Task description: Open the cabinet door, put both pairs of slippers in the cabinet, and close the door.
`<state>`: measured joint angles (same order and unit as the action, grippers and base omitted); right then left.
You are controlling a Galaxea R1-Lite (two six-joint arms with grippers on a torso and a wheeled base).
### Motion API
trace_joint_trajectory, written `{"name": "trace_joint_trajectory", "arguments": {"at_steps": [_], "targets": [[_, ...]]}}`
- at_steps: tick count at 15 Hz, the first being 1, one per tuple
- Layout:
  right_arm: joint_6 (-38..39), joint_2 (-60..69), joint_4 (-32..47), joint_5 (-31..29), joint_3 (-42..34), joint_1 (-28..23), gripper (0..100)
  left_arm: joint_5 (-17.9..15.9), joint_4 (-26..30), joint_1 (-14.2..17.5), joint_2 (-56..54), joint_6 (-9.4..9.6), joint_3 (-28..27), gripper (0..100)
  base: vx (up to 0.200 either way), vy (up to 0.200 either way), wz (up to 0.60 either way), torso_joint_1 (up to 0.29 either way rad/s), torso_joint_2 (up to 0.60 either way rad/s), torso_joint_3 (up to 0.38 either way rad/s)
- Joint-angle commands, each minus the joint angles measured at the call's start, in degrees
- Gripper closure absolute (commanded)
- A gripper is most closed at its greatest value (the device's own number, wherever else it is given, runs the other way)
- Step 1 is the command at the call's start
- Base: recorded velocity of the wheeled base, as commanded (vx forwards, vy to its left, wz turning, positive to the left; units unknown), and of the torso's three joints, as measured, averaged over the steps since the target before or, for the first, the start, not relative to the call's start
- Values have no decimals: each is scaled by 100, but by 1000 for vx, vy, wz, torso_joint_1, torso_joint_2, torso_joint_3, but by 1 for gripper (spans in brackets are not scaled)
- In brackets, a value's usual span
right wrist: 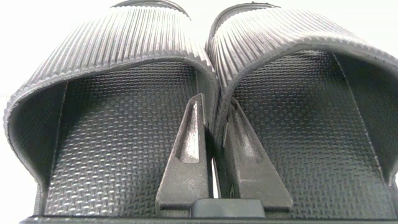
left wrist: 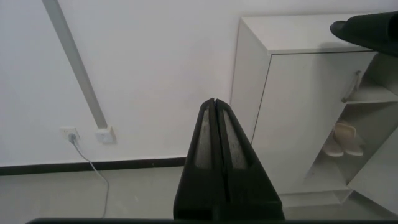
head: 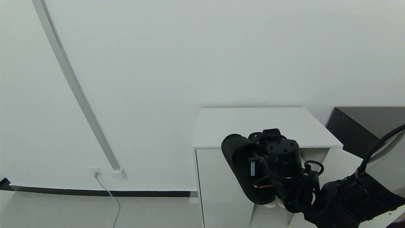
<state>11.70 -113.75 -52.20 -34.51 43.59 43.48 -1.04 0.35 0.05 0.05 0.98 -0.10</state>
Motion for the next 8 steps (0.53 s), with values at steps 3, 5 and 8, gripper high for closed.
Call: {"name": "trace_joint_trajectory", "arguments": {"at_steps": [3, 5, 8], "targets": [[7, 2, -18, 15, -9, 37, 100, -2, 0, 4, 4, -1, 1, 100, 0, 0, 0, 0, 0, 0], [7, 55, -9, 41, -18, 55, 100, -2, 0, 4, 4, -18, 1, 100, 0, 0, 0, 0, 0, 0], [16, 81, -27, 41, -88, 99, 100, -2, 0, 4, 4, -18, 1, 100, 0, -67, 0, 1, 1, 2]]}}
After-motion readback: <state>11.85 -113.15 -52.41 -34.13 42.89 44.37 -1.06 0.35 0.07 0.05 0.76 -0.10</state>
